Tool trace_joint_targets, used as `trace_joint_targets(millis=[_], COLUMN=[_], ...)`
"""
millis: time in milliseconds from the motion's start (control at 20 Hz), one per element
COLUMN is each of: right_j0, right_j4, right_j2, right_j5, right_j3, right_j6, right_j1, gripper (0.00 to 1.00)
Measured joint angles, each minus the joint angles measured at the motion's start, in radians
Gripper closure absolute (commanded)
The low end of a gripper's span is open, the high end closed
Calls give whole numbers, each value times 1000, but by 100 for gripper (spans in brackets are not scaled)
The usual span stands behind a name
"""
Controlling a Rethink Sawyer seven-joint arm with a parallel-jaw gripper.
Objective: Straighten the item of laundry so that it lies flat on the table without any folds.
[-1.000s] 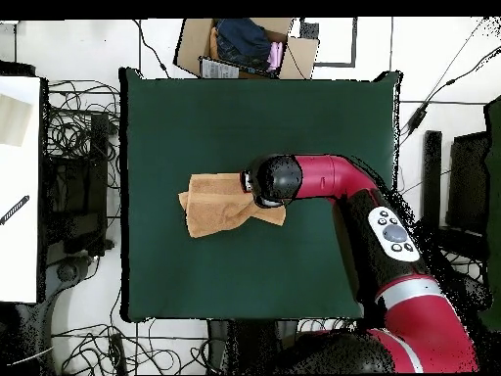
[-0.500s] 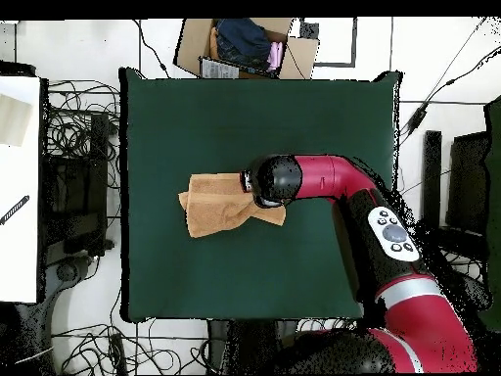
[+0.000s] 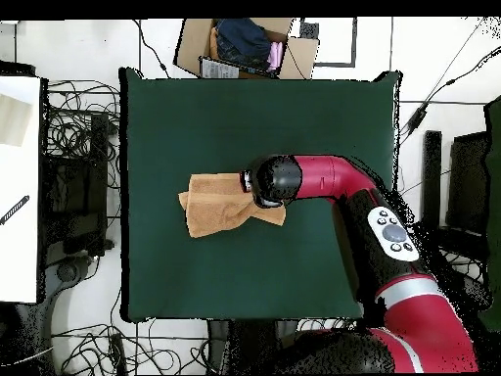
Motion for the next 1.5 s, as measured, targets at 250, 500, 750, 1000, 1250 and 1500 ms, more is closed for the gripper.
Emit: trace_joint_targets(millis=[250, 500, 750, 1000, 1250, 1500], right_j0=[0, 0, 0, 0, 0, 0], right_j4=[0, 0, 0, 0, 0, 0], right_j2=[0, 0, 0, 0, 0, 0], right_j5=[-2, -3, -9, -10, -10, -10], right_j3=[0, 0, 0, 0, 0, 0], right_j6=[0, 0, 0, 0, 0, 0], right_j1=[1, 1, 1, 2, 3, 4], gripper=[0, 100, 100, 100, 100, 100])
